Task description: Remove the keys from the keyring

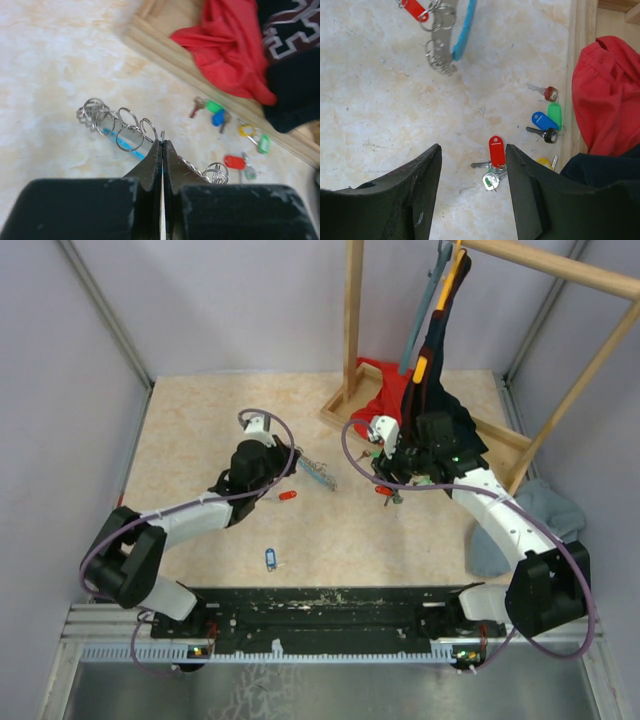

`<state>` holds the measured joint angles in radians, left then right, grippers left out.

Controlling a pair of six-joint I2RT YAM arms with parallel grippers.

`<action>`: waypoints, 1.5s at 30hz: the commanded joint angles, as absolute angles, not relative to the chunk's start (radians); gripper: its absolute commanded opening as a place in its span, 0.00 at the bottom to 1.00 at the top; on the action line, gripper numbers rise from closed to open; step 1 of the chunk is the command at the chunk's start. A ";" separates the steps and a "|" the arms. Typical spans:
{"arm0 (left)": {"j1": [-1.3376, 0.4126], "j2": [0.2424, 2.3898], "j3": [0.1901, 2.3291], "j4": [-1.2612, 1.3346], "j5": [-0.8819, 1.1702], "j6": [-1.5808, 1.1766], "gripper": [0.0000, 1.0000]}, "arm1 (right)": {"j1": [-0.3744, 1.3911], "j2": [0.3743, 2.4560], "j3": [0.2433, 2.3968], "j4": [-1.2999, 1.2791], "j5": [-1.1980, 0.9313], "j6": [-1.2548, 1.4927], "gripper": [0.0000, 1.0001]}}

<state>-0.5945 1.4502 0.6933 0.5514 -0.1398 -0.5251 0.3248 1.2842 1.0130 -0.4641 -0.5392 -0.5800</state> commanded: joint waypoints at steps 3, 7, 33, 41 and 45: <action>-0.500 1.559 0.834 0.401 -0.212 -0.613 0.00 | 0.322 1.272 1.014 -0.439 -0.582 -0.579 0.54; -0.454 1.601 0.915 0.284 -0.268 -0.711 0.00 | 0.322 1.270 1.014 -0.440 -0.586 -0.581 0.54; -0.336 0.961 0.618 0.577 0.352 -0.531 0.88 | 0.206 1.046 1.125 -0.422 -0.618 -0.357 0.97; -0.336 0.825 0.844 0.364 0.511 -0.531 1.00 | 0.199 1.023 1.489 -0.647 -0.647 -0.278 0.99; -0.336 0.793 0.935 0.300 0.566 -0.532 1.00 | 0.199 1.017 1.641 -0.672 -0.642 -0.157 0.99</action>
